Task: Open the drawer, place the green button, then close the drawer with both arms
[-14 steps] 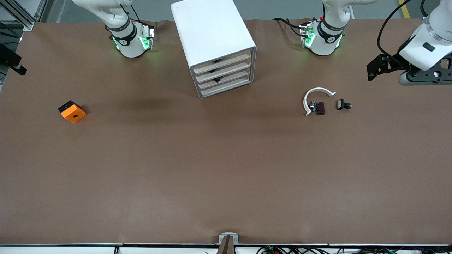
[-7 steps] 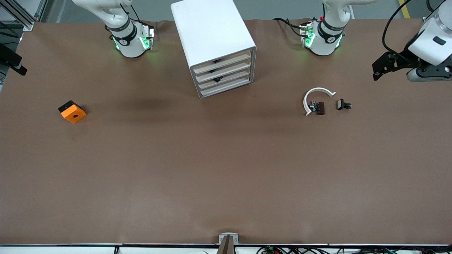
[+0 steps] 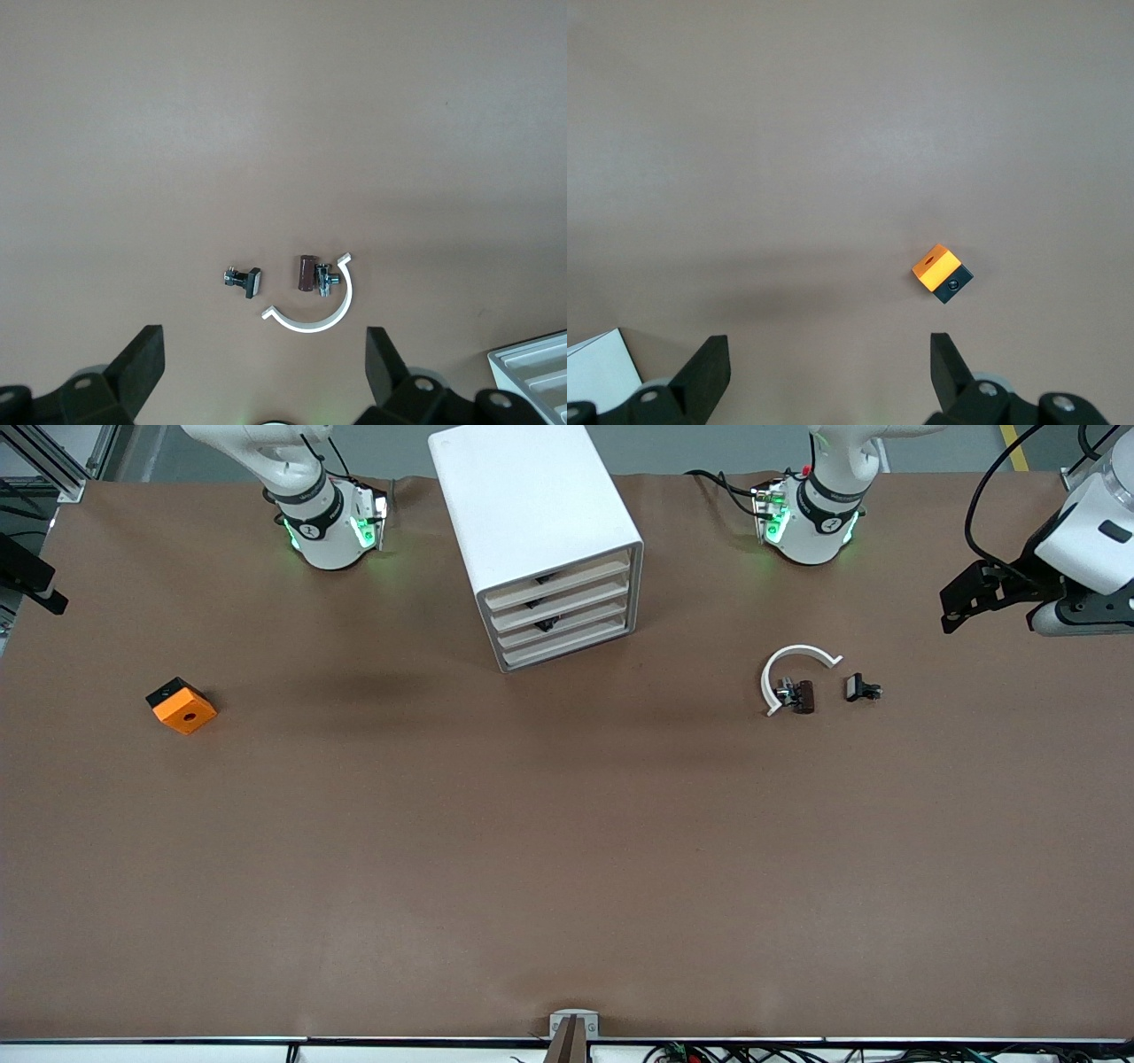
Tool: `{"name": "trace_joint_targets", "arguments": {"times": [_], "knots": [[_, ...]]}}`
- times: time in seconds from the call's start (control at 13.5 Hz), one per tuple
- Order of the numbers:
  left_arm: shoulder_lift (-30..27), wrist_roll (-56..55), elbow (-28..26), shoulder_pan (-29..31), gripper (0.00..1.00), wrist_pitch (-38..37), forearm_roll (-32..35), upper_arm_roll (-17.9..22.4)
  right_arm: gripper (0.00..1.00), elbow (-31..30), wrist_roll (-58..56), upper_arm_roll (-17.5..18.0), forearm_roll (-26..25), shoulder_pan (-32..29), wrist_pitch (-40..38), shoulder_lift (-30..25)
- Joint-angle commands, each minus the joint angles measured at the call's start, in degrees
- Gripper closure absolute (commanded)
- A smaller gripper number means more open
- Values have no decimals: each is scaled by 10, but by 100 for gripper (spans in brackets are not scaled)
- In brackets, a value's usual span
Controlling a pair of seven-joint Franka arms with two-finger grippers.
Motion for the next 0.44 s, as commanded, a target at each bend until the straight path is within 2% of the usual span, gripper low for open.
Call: {"name": "trace_joint_targets", "arguments": {"times": [0.0,0.37], "knots": [[6,6,14,3,0,-13,9,-1,0,-4,5,0,-2,2,3,-9],[6,0,14,3,0,-19,7,-1,0,-4,4,-1,-2,1,3,-9]]}}
